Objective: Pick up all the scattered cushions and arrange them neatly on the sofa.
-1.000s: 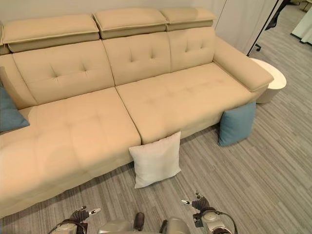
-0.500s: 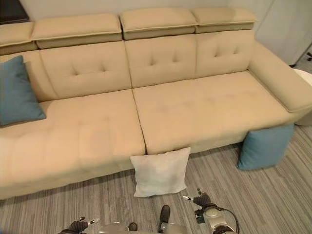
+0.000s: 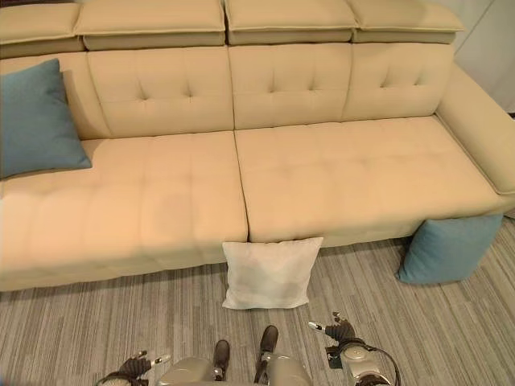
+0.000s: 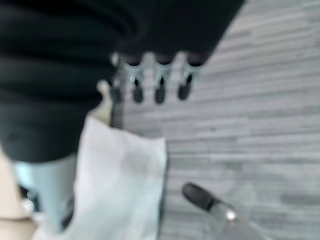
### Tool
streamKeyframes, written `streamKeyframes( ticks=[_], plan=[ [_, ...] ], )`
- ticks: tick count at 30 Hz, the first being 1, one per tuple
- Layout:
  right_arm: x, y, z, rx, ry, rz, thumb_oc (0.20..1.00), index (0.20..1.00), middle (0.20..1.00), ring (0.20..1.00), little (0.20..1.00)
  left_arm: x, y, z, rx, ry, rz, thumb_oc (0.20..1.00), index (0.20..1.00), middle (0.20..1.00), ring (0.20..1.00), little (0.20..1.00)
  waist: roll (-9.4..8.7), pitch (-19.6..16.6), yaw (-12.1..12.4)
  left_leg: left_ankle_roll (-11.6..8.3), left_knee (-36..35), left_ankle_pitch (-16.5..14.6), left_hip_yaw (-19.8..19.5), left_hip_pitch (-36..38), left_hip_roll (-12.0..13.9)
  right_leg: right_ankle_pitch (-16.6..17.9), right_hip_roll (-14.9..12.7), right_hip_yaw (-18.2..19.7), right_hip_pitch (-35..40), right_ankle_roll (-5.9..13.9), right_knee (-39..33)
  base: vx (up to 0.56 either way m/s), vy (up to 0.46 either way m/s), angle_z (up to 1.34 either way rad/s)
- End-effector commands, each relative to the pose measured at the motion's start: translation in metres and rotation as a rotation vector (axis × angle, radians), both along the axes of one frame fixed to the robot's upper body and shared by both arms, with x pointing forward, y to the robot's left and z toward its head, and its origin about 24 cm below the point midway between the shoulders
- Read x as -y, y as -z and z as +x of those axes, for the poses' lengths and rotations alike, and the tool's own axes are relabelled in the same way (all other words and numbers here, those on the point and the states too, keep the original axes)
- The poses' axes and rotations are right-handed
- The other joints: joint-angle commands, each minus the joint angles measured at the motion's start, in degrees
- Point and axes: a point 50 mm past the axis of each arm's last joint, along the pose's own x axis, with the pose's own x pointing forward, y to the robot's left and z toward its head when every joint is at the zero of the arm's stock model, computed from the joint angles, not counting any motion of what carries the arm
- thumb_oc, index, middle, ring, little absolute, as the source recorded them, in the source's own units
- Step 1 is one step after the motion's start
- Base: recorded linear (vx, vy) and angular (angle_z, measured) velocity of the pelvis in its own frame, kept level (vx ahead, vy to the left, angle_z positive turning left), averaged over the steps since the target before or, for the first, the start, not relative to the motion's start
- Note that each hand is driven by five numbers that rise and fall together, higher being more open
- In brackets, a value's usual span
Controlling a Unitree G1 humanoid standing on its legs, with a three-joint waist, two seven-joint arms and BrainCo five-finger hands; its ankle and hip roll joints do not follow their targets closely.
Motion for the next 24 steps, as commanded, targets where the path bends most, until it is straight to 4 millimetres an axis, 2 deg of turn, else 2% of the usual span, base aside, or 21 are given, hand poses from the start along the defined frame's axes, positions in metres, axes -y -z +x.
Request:
streamKeyframes(
  ticks=[1, 2, 3, 4, 5, 6, 9, 11, 14, 16, 17, 18, 19, 20, 24],
  plan=[
    [-0.005, -0.013, 0.025, 0.101, -0.055, -0.004, 1.000, 1.000, 1.000, 1.000, 1.000, -0.016, -0.007, 0.011, 0.039, -0.038, 0.033, 1.000, 1.000, 1.000, 1.000, 1.000, 0.44, 0.8, 1.5, -2.83, 2.5, 1.2, -7.5, -1.8, -0.3, -0.1, -3.0, 6.5, 0.9, 4.50, 13.3, 0.06, 0.113, -0.30],
    [-0.005, -0.014, 0.027, 0.110, -0.056, 0.000, 1.000, 1.000, 1.000, 1.000, 1.000, -0.018, -0.008, 0.012, 0.043, -0.035, 0.043, 1.000, 1.000, 1.000, 1.000, 1.000, 0.70, 0.8, 1.1, -2.71, 2.6, 0.8, -8.8, -1.4, -0.5, -0.8, -2.6, 8.9, -0.1, 3.95, 12.2, 0.10, 0.107, -0.14],
    [-0.004, -0.015, 0.029, 0.115, -0.058, -0.002, 1.000, 1.000, 1.000, 1.000, 1.000, -0.019, -0.008, 0.013, 0.048, -0.035, 0.045, 1.000, 1.000, 1.000, 1.000, 1.000, 0.75, 0.8, 1.1, -2.82, 2.3, 0.6, -9.3, -1.1, -0.6, -1.0, -2.9, 9.3, -0.1, 3.79, 10.1, 0.10, 0.022, 0.02],
    [-0.004, -0.015, 0.029, 0.115, -0.058, -0.002, 1.000, 1.000, 1.000, 1.000, 1.000, -0.019, -0.008, 0.013, 0.048, -0.035, 0.045, 1.000, 1.000, 1.000, 1.000, 1.000, 0.80, 0.8, 1.0, -2.84, 2.3, 0.6, -9.3, -0.9, -0.5, -1.0, -2.9, 9.2, 0.1, 3.78, 10.1, 0.11, -0.057, 0.08],
    [-0.006, -0.019, 0.035, 0.138, -0.074, -0.004, 1.000, 1.000, 1.000, 1.000, 1.000, -0.021, -0.010, 0.015, 0.060, -0.050, 0.052, 1.000, 1.000, 1.000, 1.000, 1.000, 1.03, 1.0, 1.4, -3.24, 1.9, 0.1, -9.6, -0.3, -0.2, -0.1, -4.4, 8.1, -0.9, 3.97, 7.0, 0.12, -0.082, 0.12],
    [-0.006, -0.019, 0.036, 0.137, -0.078, -0.006, 1.000, 1.000, 1.000, 1.000, 1.000, -0.024, -0.011, 0.014, 0.065, -0.066, 0.058, 1.000, 1.000, 1.000, 1.000, 1.000, 0.97, 1.3, 1.3, -3.38, 2.0, -0.1, -10.1, 0.1, -0.3, 1.0, -4.7, 8.3, -1.5, 4.33, 5.6, 0.12, -0.081, 0.04],
    [-0.005, -0.019, 0.034, 0.135, -0.073, -0.007, 1.000, 1.000, 1.000, 1.000, 1.000, -0.025, -0.011, 0.013, 0.067, -0.069, 0.064, 1.000, 1.000, 1.000, 1.000, 1.000, 0.55, 1.5, 1.2, -3.95, 2.6, -0.7, -10.9, 0.4, -0.1, 0.4, -4.9, 8.9, 0.0, 4.75, 4.0, 0.10, -0.096, 0.06],
    [-0.004, -0.019, 0.034, 0.138, -0.078, -0.015, 1.000, 1.000, 1.000, 1.000, 1.000, -0.025, -0.011, 0.014, 0.077, -0.083, 0.062, 1.000, 1.000, 1.000, 1.000, 1.000, 0.09, 1.3, 1.7, -4.44, 2.8, -0.6, -10.9, 0.1, 0.1, 0.3, -4.9, 7.8, 0.7, 4.73, 2.6, 0.07, -0.113, 0.48],
    [-0.003, -0.025, 0.042, 0.178, -0.081, -0.031, 1.000, 1.000, 1.000, 1.000, 1.000, -0.023, -0.014, 0.024, 0.121, -0.106, 0.056, 1.000, 1.000, 1.000, 1.000, 1.000, -0.04, 2.1, 2.0, -5.49, 2.4, 0.6, -12.1, -1.7, 1.3, -0.4, -4.3, 6.6, 0.4, 4.26, 2.3, -0.04, -0.152, 0.12],
    [-0.001, -0.038, 0.059, 0.255, -0.061, -0.048, 1.000, 1.000, 1.000, 1.000, 1.000, -0.019, -0.026, 0.060, 0.255, -0.131, 0.064, 1.000, 1.000, 1.000, 1.000, 1.000, 0.08, 5.2, 1.4, -6.29, 3.2, 2.2, -13.8, -7.4, 1.7, -1.3, -4.2, 4.6, -4.4, 3.60, 4.3, -0.24, -0.206, 0.51],
    [0.000, -0.040, 0.063, 0.271, -0.048, -0.052, 1.000, 1.000, 1.000, 1.000, 1.000, -0.018, -0.030, 0.069, 0.289, -0.144, 0.059, 1.000, 1.000, 1.000, 1.000, 1.000, 0.16, 5.6, 1.2, -6.45, 3.4, 2.7, -14.1, -8.9, 1.7, -1.6, -4.3, 4.2, -5.7, 3.40, 4.9, -0.15, -0.107, 0.43],
    [0.000, -0.041, 0.063, 0.271, -0.048, -0.052, 1.000, 1.000, 1.000, 1.000, 1.000, -0.018, -0.030, 0.069, 0.289, -0.144, 0.059, 1.000, 1.000, 1.000, 1.000, 1.000, 0.14, 5.5, 1.1, -6.46, 3.5, 2.7, -14.2, -9.1, 1.7, -1.6, -4.3, 4.1, -5.9, 3.40, 5.0, -0.12, -0.080, 0.31],
    [0.003, -0.050, 0.073, 0.325, -0.035, -0.085, 1.000, 1.000, 1.000, 1.000, 1.000, -0.016, -0.039, 0.088, 0.371, -0.176, 0.064, 1.000, 1.000, 1.000, 1.000, 1.000, 0.36, 6.9, 0.8, -6.61, 4.2, 3.4, -14.9, -12.5, 1.6, -1.9, -4.5, 3.6, -9.0, 3.16, 6.7, -0.08, -0.051, 0.29],
    [0.003, -0.050, 0.073, 0.325, -0.035, -0.085, 1.000, 1.000, 1.000, 1.000, 1.000, -0.016, -0.039, 0.088, 0.371, -0.176, 0.064, 1.000, 1.000, 1.000, 1.000, 1.000, 0.33, 6.7, 0.7, -6.61, 4.3, 3.4, -14.9, -12.7, 1.6, -1.9, -4.5, 3.5, -9.3, 3.16, 6.8, -0.13, -0.064, 0.20],
    [0.009, -0.077, 0.101, 0.463, 0.009, -0.149, 1.000, 1.000, 1.000, 1.000, 1.000, -0.004, -0.064, 0.132, 0.549, -0.216, 0.054, 1.000, 1.000, 1.000, 1.000, 1.000, 0.40, 8.2, -0.4, -7.11, 7.1, 4.0, -15.0, -21.2, 1.8, -2.1, -5.0, 4.1, -17.5, 2.84, 10.0, -0.12, -0.024, 0.05]
  ],
)
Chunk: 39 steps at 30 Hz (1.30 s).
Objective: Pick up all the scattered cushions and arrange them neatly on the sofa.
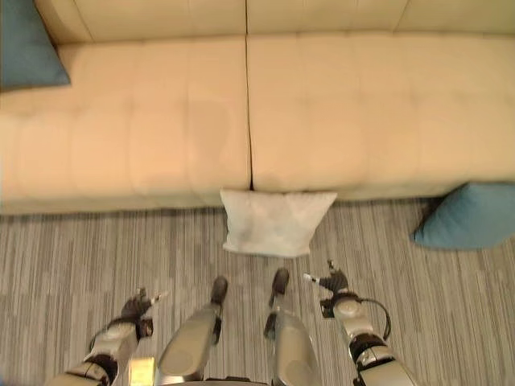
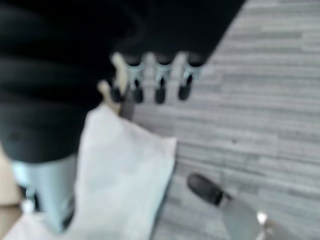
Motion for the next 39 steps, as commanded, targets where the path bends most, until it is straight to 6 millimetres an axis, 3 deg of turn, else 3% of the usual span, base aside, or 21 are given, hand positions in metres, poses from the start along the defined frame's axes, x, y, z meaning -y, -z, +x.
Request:
streamKeyframes(
  ticks=[1, 3, 4, 5, 6, 7, 8, 9, 10, 14, 17, 18, 21, 26, 29, 34, 39],
  plan=[
    [0.013, -0.022, 0.012, 0.139, 0.073, -0.065, 1.000, 1.000, 1.000, 1.000, 1.000, -0.001, -0.013, 0.012, 0.098, -0.093, 0.033, 1.000, 1.000, 1.000, 1.000, 1.000, 0.34, -3.6, -1.1, -0.13, 0.2, 3.6, -5.4, -4.3, -1.8, -3.0, -3.0, 2.8, -5.6, 4.25, 9.8, -0.13, 0.012, 0.00],
    [0.015, -0.037, 0.027, 0.199, 0.101, -0.070, 1.000, 1.000, 1.000, 1.000, 1.000, 0.006, -0.033, 0.039, 0.199, -0.087, 0.043, 1.000, 1.000, 1.000, 1.000, 1.000, 0.43, -3.0, -1.5, -0.22, 1.8, 3.6, -5.3, -8.4, -2.2, -3.0, -3.1, 3.4, -10.1, 4.11, 11.7, -0.10, 0.014, -0.02],
    [0.015, -0.037, 0.027, 0.199, 0.101, -0.070, 1.000, 1.000, 1.000, 1.000, 1.000, 0.006, -0.033, 0.039, 0.200, -0.087, 0.043, 1.000, 1.000, 1.000, 1.000, 1.000, 0.41, -3.1, -1.5, -0.22, 1.8, 3.5, -5.3, -8.6, -2.2, -3.1, -3.1, 3.4, -10.2, 4.11, 11.8, -0.08, 0.002, -0.01],
    [0.015, -0.048, 0.037, 0.240, 0.112, -0.095, 1.000, 1.000, 1.000, 1.000, 1.000, 0.008, -0.051, 0.057, 0.274, -0.072, 0.075, 1.000, 1.000, 1.000, 1.000, 1.000, 0.52, -2.4, -1.7, -0.22, 3.0, 3.6, -5.1, -11.1, -2.4, -3.0, -3.4, 3.7, -12.6, 4.07, 12.9, -0.07, 0.008, 0.00],
    [0.016, -0.079, 0.063, 0.351, 0.126, -0.147, 1.000, 1.000, 1.000, 1.000, 1.000, 0.015, -0.091, 0.093, 0.423, -0.055, 0.104, 1.000, 1.000, 1.000, 1.000, 1.000, 0.66, -1.6, -2.4, -0.31, 5.8, 1.6, -4.7, -17.1, -2.6, -4.8, -3.0, 5.6, -19.0, 4.37, 16.5, -0.10, 0.029, -0.01],
    [0.019, -0.096, 0.074, 0.397, 0.137, -0.169, 1.000, 1.000, 1.000, 1.000, 1.000, 0.015, -0.108, 0.106, 0.471, -0.074, 0.129, 1.000, 1.000, 1.000, 1.000, 1.000, 0.63, -1.2, -2.7, -0.24, 7.1, 1.2, -4.4, -19.6, -2.8, -4.9, -3.1, 5.9, -21.6, 4.38, 17.8, -0.04, 0.034, -0.06],
    [0.019, -0.096, 0.075, 0.399, 0.137, -0.169, 1.000, 1.000, 1.000, 1.000, 1.000, 0.015, -0.109, 0.107, 0.474, -0.075, 0.128, 1.000, 1.000, 1.000, 1.000, 1.000, 0.60, -1.3, -2.7, -0.23, 7.3, 1.2, -4.3, -19.9, -2.8, -4.9, -3.1, 5.9, -21.9, 4.39, 18.0, -0.07, 0.038, -0.11],
    [0.020, -0.117, 0.087, 0.455, 0.132, -0.192, 1.000, 1.000, 1.000, 1.000, 1.000, 0.014, -0.119, 0.116, 0.490, -0.065, 0.128, 1.000, 1.000, 1.000, 1.000, 1.000, 0.59, -0.6, -3.0, -0.12, 8.6, 1.1, -4.3, -22.5, -3.0, -4.7, -3.2, 6.6, -24.4, 4.43, 19.0, -0.06, 0.050, -0.11],
    [0.020, -0.140, 0.101, 0.511, 0.132, -0.205, 1.000, 1.000, 1.000, 1.000, 1.000, 0.016, -0.142, 0.132, 0.550, -0.062, 0.126, 1.000, 1.000, 1.000, 1.000, 1.000, 0.75, -0.3, -3.6, 0.05, 10.5, 0.7, -4.0, -27.1, -3.3, -4.8, -3.2, 7.4, -28.6, 4.41, 20.6, -0.06, 0.065, -0.08],
    [0.015, -0.205, 0.130, 0.679, 0.127, -0.235, 1.000, 1.000, 1.000, 1.000, 1.000, 0.028, -0.207, 0.165, 0.729, -0.048, 0.104, 1.000, 1.000, 1.000, 1.000, 1.000, 0.87, 0.7, -4.5, 0.12, 14.7, 0.2, -3.6, -36.6, -3.8, -4.7, -3.5, 9.2, -37.6, 4.79, 23.9, -0.01, 0.029, -0.07],
    [0.015, -0.240, 0.139, 0.758, 0.146, -0.254, 1.000, 1.000, 1.000, 1.000, 1.000, 0.035, -0.245, 0.179, 0.821, -0.029, 0.101, 1.000, 1.000, 1.000, 1.000, 1.000, 0.93, 1.2, -5.3, -0.06, 16.7, -0.2, -3.4, -42.3, -4.0, -4.8, -3.3, 9.8, -42.8, 4.91, 25.5, 0.00, 0.022, 0.01],
    [0.013, -0.271, 0.146, 0.822, 0.144, -0.275, 1.000, 1.000, 1.000, 1.000, 1.000, 0.039, -0.278, 0.188, 0.887, -0.010, 0.112, 1.000, 1.000, 1.000, 1.000, 1.000, 0.69, 1.0, -6.1, -0.16, 18.4, -0.5, -3.1, -47.4, -4.1, -4.9, -3.1, 10.2, -48.0, 5.12, 26.9, 0.00, 0.000, 0.00],
    [0.013, -0.303, 0.148, 0.904, 0.165, -0.301, 1.000, 1.000, 1.000, 1.000, 1.000, 0.039, -0.310, 0.192, 0.960, -0.010, 0.123, 1.000, 1.000, 1.000, 1.000, 1.000, 0.60, 0.5, -6.8, -0.20, 20.5, -0.7, -2.8, -52.2, -4.4, -5.4, -2.6, 10.8, -53.4, 5.14, 29.0, 0.02, -0.007, 0.02],
    [0.007, -0.337, 0.142, 1.060, 0.197, -0.315, 1.000, 1.000, 1.000, 1.000, 1.000, 0.039, -0.328, 0.190, 1.024, -0.034, 0.120, 1.000, 1.000, 1.000, 1.000, 1.000, 0.83, -0.2, -8.2, -0.02, 23.8, -1.6, -1.8, -58.0, -4.4, -6.1, -1.5, 11.5, -59.8, 4.72, 31.7, 0.05, -0.013, -0.06],
    [0.015, -0.350, 0.134, 1.134, 0.224, -0.372, 1.000, 1.000, 1.000, 1.000, 1.000, 0.043, -0.340, 0.189, 1.069, -0.028, 0.131, 1.000, 1.000, 1.000, 1.000, 1.000, 1.15, -0.2, -9.3, -0.23, 23.6, -1.6, -1.6, -59.8, -4.0, -6.2, -1.1, 11.5, -61.9, 4.86, 31.8, 0.04, -0.059, -0.05],
    [0.014, -0.353, 0.126, 1.200, 0.202, -0.356, 1.000, 1.000, 1.000, 1.000, 1.000, 0.060, -0.357, 0.185, 1.156, 0.009, 0.114, 1.000, 1.000, 1.000, 1.000, 1.000, 1.15, 0.3, -10.4, -0.46, 22.3, -1.2, -1.9, -59.9, -3.3, -5.6, -0.1, 10.8, -62.3, 5.34, 30.7, 0.01, -0.061, -0.10],
    [0.019, -0.346, 0.128, 1.155, 0.194, -0.368, 1.000, 1.000, 1.000, 1.000, 1.000, 0.066, -0.365, 0.186, 1.171, 0.010, 0.145, 1.000, 1.000, 1.000, 1.000, 1.000, 1.20, 0.4, -10.4, -0.78, 21.4, -0.5, -2.1, -59.9, -3.1, -5.8, 0.0, 10.6, -62.9, 5.39, 31.5, 0.00, -0.069, -0.05]
  ],
)
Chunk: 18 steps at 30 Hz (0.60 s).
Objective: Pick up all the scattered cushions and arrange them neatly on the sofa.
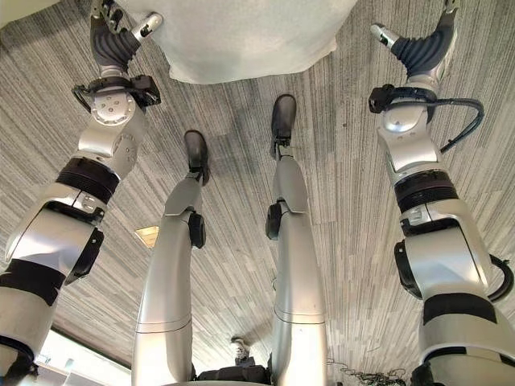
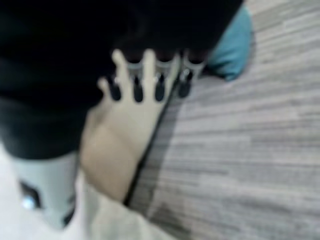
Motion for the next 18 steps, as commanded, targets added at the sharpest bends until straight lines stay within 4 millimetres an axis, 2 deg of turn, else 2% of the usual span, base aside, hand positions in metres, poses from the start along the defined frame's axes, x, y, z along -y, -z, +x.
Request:
streamKeyframes(
  ticks=[1, 5, 6, 10, 11, 14, 16, 18],
  plan=[
    [0.002, 0.019, 0.003, -0.055, 0.004, -0.052, 1.000, 1.000, 1.000, 1.000, 1.000, -0.006, 0.024, 0.000, -0.018, -0.059, -0.039, 1.000, 1.000, 1.000, 1.000, 1.000, 2.09, -5.4, -1.4, -0.79, -5.4, 2.3, -7.4, 2.6, -1.3, -9.6, -0.1, 0.2, -0.2, 5.75, 11.8, 0.01, -0.073, 0.04],
    [-0.004, 0.013, 0.010, -0.073, -0.036, -0.012, 1.000, 1.000, 1.000, 1.000, 1.000, -0.001, 0.013, 0.001, -0.001, -0.043, -0.070, 1.000, 1.000, 1.000, 1.000, 1.000, 2.28, -5.5, -1.2, -1.19, -6.4, 3.3, -7.8, 1.8, -0.9, -9.3, -0.1, -0.2, -0.6, 5.80, 10.9, -0.01, -0.074, 0.05],
    [-0.009, 0.004, 0.014, -0.086, -0.062, -0.018, 1.000, 1.000, 1.000, 1.000, 1.000, 0.005, 0.003, 0.002, 0.017, 0.000, -0.068, 1.000, 1.000, 1.000, 1.000, 1.000, 2.46, -5.9, -0.9, -1.57, -7.7, 4.1, -7.7, 1.2, -0.7, -9.4, -0.1, -0.5, -1.3, 5.82, 10.8, 0.00, -0.048, 0.05],
    [-0.012, -0.006, 0.017, -0.097, -0.061, -0.025, 1.000, 1.000, 1.000, 1.000, 1.000, 0.013, -0.006, 0.002, 0.041, 0.040, -0.075, 1.000, 1.000, 1.000, 1.000, 1.000, 2.91, -6.2, -0.5, -1.82, -8.2, 4.8, -7.8, 0.0, -0.7, -9.5, 0.0, -0.8, -2.6, 5.86, 11.2, 0.01, -0.026, 0.02],
    [-0.008, -0.008, 0.019, -0.121, -0.033, -0.035, 1.000, 1.000, 1.000, 1.000, 1.000, 0.022, -0.012, 0.001, 0.058, 0.073, -0.065, 1.000, 1.000, 1.000, 1.000, 1.000, 3.15, -6.4, -0.2, -2.01, -8.4, 5.2, -8.0, -0.6, -0.6, -9.8, -0.1, -0.9, -3.1, 5.87, 11.6, 0.02, -0.057, 0.01],
    [-0.007, -0.011, 0.019, -0.122, -0.031, -0.034, 1.000, 1.000, 1.000, 1.000, 1.000, 0.027, -0.014, 0.001, 0.065, 0.090, -0.064, 1.000, 1.000, 1.000, 1.000, 1.000, 3.31, -6.5, 0.0, -2.13, -8.2, 5.4, -8.2, -1.2, -0.6, -10.0, -0.2, -1.0, -3.6, 5.82, 11.9, 0.01, -0.019, 0.00],
    [-0.005, -0.022, 0.018, -0.105, -0.033, -0.008, 1.000, 1.000, 1.000, 1.000, 1.000, 0.039, -0.018, -0.001, 0.081, 0.131, -0.061, 1.000, 1.000, 1.000, 1.000, 1.000, 3.78, -6.7, 0.6, -2.40, -8.6, 5.8, -8.3, -1.9, -0.5, -10.4, -0.2, -1.1, -4.4, 5.89, 12.7, 0.02, -0.036, 0.03],
    [-0.007, -0.027, 0.017, -0.085, -0.047, 0.001, 1.000, 1.000, 1.000, 1.000, 1.000, 0.043, -0.019, -0.001, 0.086, 0.142, -0.061, 1.000, 1.000, 1.000, 1.000, 1.000, 3.81, -6.7, 0.7, -2.49, -8.7, 6.0, -8.3, -2.1, -0.4, -10.5, -0.2, -1.2, -4.8, 5.93, 13.1, 0.02, -0.053, 0.04]
  ],
)
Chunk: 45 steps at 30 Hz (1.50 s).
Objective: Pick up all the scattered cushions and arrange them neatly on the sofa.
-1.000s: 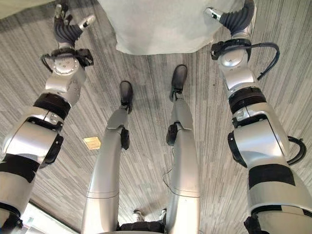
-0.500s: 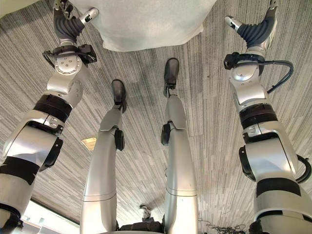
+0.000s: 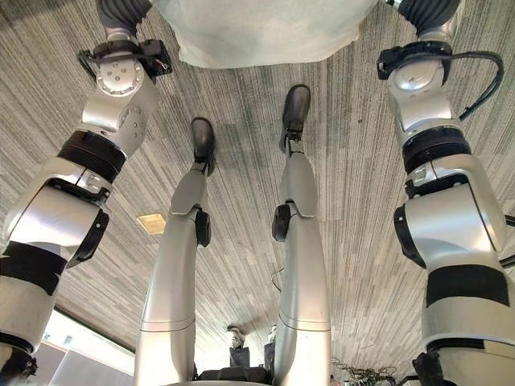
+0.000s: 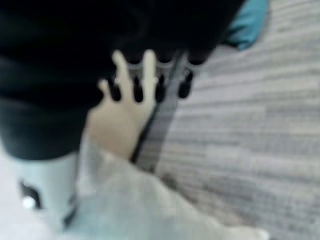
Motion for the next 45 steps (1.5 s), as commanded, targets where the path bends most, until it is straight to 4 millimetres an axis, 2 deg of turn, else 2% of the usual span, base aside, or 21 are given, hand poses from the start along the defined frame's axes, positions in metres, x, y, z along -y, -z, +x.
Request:
streamKeyframes(
  ticks=[1, 2, 7, 8, 9, 11, 12, 13, 14, 15, 17, 21, 24, 27, 35, 38, 39, 40, 42, 43, 45],
  plan=[
    [-0.014, 0.012, 0.005, -0.004, -0.088, 0.008, 1.000, 1.000, 1.000, 1.000, 1.000, 0.016, 0.019, 0.000, 0.006, 0.084, -0.060, 1.000, 1.000, 1.000, 1.000, 1.000, 3.40, -5.8, -1.6, -1.55, -5.2, 3.8, -7.8, 0.1, -0.2, -12.7, 0.3, -0.9, -2.2, 6.79, 15.7, 0.02, -0.069, 0.04],
    [-0.014, 0.012, 0.005, -0.004, -0.088, 0.008, 1.000, 1.000, 1.000, 1.000, 1.000, 0.016, 0.019, 0.000, 0.007, 0.084, -0.060, 1.000, 1.000, 1.000, 1.000, 1.000, 3.46, -5.8, -1.6, -1.56, -5.2, 3.8, -7.8, 0.1, -0.2, -12.7, 0.3, -0.9, -2.2, 6.79, 15.7, 0.02, -0.077, 0.04],
    [-0.048, -0.010, 0.005, 0.092, -0.248, 0.060, 1.000, 1.000, 1.000, 1.000, 1.000, 0.034, 0.013, -0.003, 0.033, 0.163, -0.085, 1.000, 1.000, 1.000, 1.000, 1.000, 3.95, -5.2, -0.9, -1.83, -5.6, 4.5, -8.6, -0.1, 0.1, -13.4, 0.4, -1.6, -2.2, 7.00, 16.3, 0.02, -0.058, 0.08],
    [-0.086, -0.017, 0.005, 0.118, -0.382, 0.041, 1.000, 1.000, 1.000, 1.000, 1.000, 0.044, 0.013, -0.004, 0.032, 0.203, -0.119, 1.000, 1.000, 1.000, 1.000, 1.000, 4.19, -5.0, -0.5, -1.89, -5.6, 4.7, -8.6, -0.2, 0.2, -13.7, 0.5, -1.9, -2.2, 6.99, 16.4, 0.01, -0.020, 0.04],
    [-0.087, -0.018, 0.005, 0.118, -0.383, 0.040, 1.000, 1.000, 1.000, 1.000, 1.000, 0.044, 0.012, -0.004, 0.033, 0.203, -0.120, 1.000, 1.000, 1.000, 1.000, 1.000, 4.23, -5.0, -0.6, -1.89, -5.6, 4.7, -8.6, -0.2, 0.2, -13.7, 0.5, -1.9, -2.2, 6.98, 16.5, 0.00, 0.000, 0.00],
    [-0.127, -0.022, 0.002, 0.126, -0.500, -0.019, 1.000, 1.000, 1.000, 1.000, 1.000, 0.052, 0.010, -0.006, 0.041, 0.231, -0.105, 1.000, 1.000, 1.000, 1.000, 1.000, 4.23, -5.0, -0.3, -1.97, -5.7, 5.0, -8.9, -0.2, 0.4, -13.6, 0.8, -2.3, -2.2, 6.99, 16.7, 0.00, 0.000, 0.00],
    [-0.127, -0.022, 0.002, 0.126, -0.500, -0.019, 0.580, 0.580, 0.580, 0.580, 0.580, 0.051, 0.009, -0.006, 0.041, 0.230, -0.105, 1.000, 1.000, 1.000, 1.000, 1.000, 4.24, -4.9, -0.4, -1.97, -5.7, 5.0, -9.0, -0.2, 0.4, -13.6, 0.8, -2.3, -2.2, 6.98, 16.7, 0.00, 0.000, 0.00],
    [-0.153, -0.024, -0.002, 0.130, -0.579, -0.064, 0.200, 0.200, 0.200, 0.200, 0.200, 0.057, 0.005, -0.008, 0.055, 0.260, -0.108, 1.000, 1.000, 1.000, 1.000, 1.000, 4.24, -5.1, -0.2, -2.04, -5.9, 5.1, -9.0, -0.2, 0.4, -13.4, 0.9, -2.5, -2.2, 7.07, 16.6, 0.00, 0.000, 0.00],
    [-0.164, -0.024, -0.004, 0.137, -0.625, -0.053, 0.200, 0.200, 0.200, 0.200, 0.200, 0.058, 0.002, -0.009, 0.068, 0.275, -0.113, 0.504, 0.504, 0.504, 0.504, 0.504, 4.26, -5.0, -0.3, -2.02, -6.0, 5.2, -8.9, -0.2, 0.5, -13.4, 1.0, -2.7, -2.2, 7.13, 16.7, 0.00, 0.000, 0.00],
    [-0.165, -0.024, -0.004, 0.137, -0.626, -0.052, 0.200, 0.200, 0.200, 0.200, 0.200, 0.057, 0.002, -0.009, 0.067, 0.275, -0.113, 0.200, 0.200, 0.200, 0.200, 0.200, 4.22, -5.1, -0.3, -2.02, -6.0, 5.2, -8.9, -0.2, 0.5, -13.4, 1.0, -2.7, -2.2, 7.13, 16.7, 0.00, 0.000, 0.00],
    [-0.184, -0.026, -0.012, 0.170, -0.711, -0.046, 0.200, 0.200, 0.200, 0.200, 0.200, 0.057, -0.005, -0.013, 0.104, 0.289, -0.132, 0.200, 0.200, 0.200, 0.200, 0.200, 4.17, -5.2, -0.4, -1.80, -6.7, 5.4, -9.1, 0.0, 0.5, -13.0, 1.3, -3.0, -2.2, 7.27, 16.4, 0.00, 0.000, 0.00],
    [-0.203, -0.018, -0.029, 0.248, -0.846, -0.010, 0.200, 0.200, 0.200, 0.200, 0.200, 0.050, 0.000, -0.022, 0.167, 0.319, -0.174, 0.200, 0.200, 0.200, 0.200, 0.200, 3.87, -7.0, -1.2, -1.36, -8.3, 5.7, -8.4, 1.3, 0.4, -12.9, 1.7, -3.0, -2.2, 7.13, 16.3, 0.00, 0.000, 0.00],
    [-0.198, -0.014, -0.032, 0.268, -0.844, -0.023, 0.200, 0.200, 0.200, 0.200, 0.200, 0.048, 0.007, -0.025, 0.178, 0.333, -0.196, 0.200, 0.200, 0.200, 0.200, 0.200, 3.60, -8.1, -1.4, -1.33, -9.4, 5.8, -8.0, 2.1, 0.2, -12.6, 1.8, -2.9, -2.2, 6.98, 15.8, 0.00, 0.022, 0.00],
    [-0.182, -0.001, -0.036, 0.292, -0.824, -0.020, 0.200, 0.200, 0.200, 0.200, 0.200, 0.041, 0.023, -0.032, 0.192, 0.337, -0.229, 0.200, 0.200, 0.200, 0.200, 0.200, 3.67, -9.3, -1.9, -1.28, -10.9, 5.9, -7.9, 5.3, -0.1, -12.2, 1.7, -3.2, 1.3, 6.84, 13.9, -0.03, 0.029, 0.02],
    [-0.124, 0.065, -0.049, 0.253, -0.763, 0.045, 0.200, 0.200, 0.200, 0.200, 0.200, 0.009, 0.081, -0.056, 0.183, 0.287, -0.285, 0.200, 0.200, 0.200, 0.200, 0.200, 3.56, -9.2, -1.2, -1.21, -15.5, 5.6, -8.7, 20.0, -0.6, -11.7, 1.1, -3.9, 17.1, 6.32, 7.8, -0.03, 0.060, 0.02],
    [-0.114, 0.089, -0.062, 0.233, -0.757, 0.036, 0.200, 0.200, 0.200, 0.200, 0.200, -0.003, 0.107, -0.065, 0.144, 0.267, -0.264, 0.200, 0.200, 0.200, 0.200, 0.200, 3.50, -9.1, -0.8, -1.32, -17.2, 7.2, -9.0, 25.9, -1.1, -9.8, 0.1, -4.3, 23.8, 5.74, 4.7, -0.06, 0.090, 0.01],
    [-0.112, 0.109, -0.069, 0.204, -0.782, 0.079, 0.200, 0.200, 0.200, 0.200, 0.200, -0.007, 0.123, -0.073, 0.118, 0.261, -0.242, 0.200, 0.200, 0.200, 0.200, 0.200, 3.61, -9.7, -0.3, -1.23, -18.3, 7.1, -9.2, 30.2, -1.4, -9.8, -0.4, -4.6, 28.2, 5.66, 2.9, 0.02, 0.062, 0.04],
    [-0.112, 0.110, -0.069, 0.202, -0.782, 0.080, 0.200, 0.200, 0.200, 0.200, 0.200, -0.007, 0.124, -0.073, 0.116, 0.261, -0.242, 0.200, 0.200, 0.200, 0.200, 0.200, 3.62, -9.6, -0.3, -1.23, -18.4, 7.1, -9.3, 30.6, -1.4, -9.7, -0.4, -4.7, 28.5, 5.66, 2.7, 0.04, 0.073, 0.05],
    [-0.112, 0.127, -0.076, 0.164, -0.797, 0.095, 0.200, 0.200, 0.200, 0.200, 0.200, -0.007, 0.146, -0.080, 0.061, 0.278, -0.269, 0.200, 0.200, 0.200, 0.200, 0.200, 3.64, -10.0, 0.2, -1.18, -19.7, 6.9, -9.7, 35.8, -1.5, -9.7, -0.6, -4.8, 33.9, 5.48, 0.7, 0.05, 0.061, 0.07],
    [-0.114, 0.145, -0.080, 0.121, -0.824, 0.140, 0.200, 0.200, 0.200, 0.200, 0.200, -0.009, 0.167, -0.085, -0.002, 0.279, -0.278, 0.200, 0.200, 0.200, 0.200, 0.200, 3.55, -10.3, 0.5, -1.06, -20.8, 6.7, -10.3, 41.1, -1.5, -9.6, -0.8, -5.5, 40.0, 5.46, -1.5, 0.13, 0.093, 0.13],
    [-0.116, 0.170, -0.084, 0.037, -0.845, 0.193, 0.200, 0.200, 0.200, 0.200, 0.200, -0.012, 0.189, -0.095, -0.064, 0.278, -0.262, 0.200, 0.200, 0.200, 0.200, 0.200, 3.56, -10.8, 1.2, -0.98, -22.2, 6.4, -10.5, 48.8, -1.2, -9.4, -0.9, -5.8, 48.7, 5.35, -4.7, 0.16, 0.099, 0.26]
  ],
)
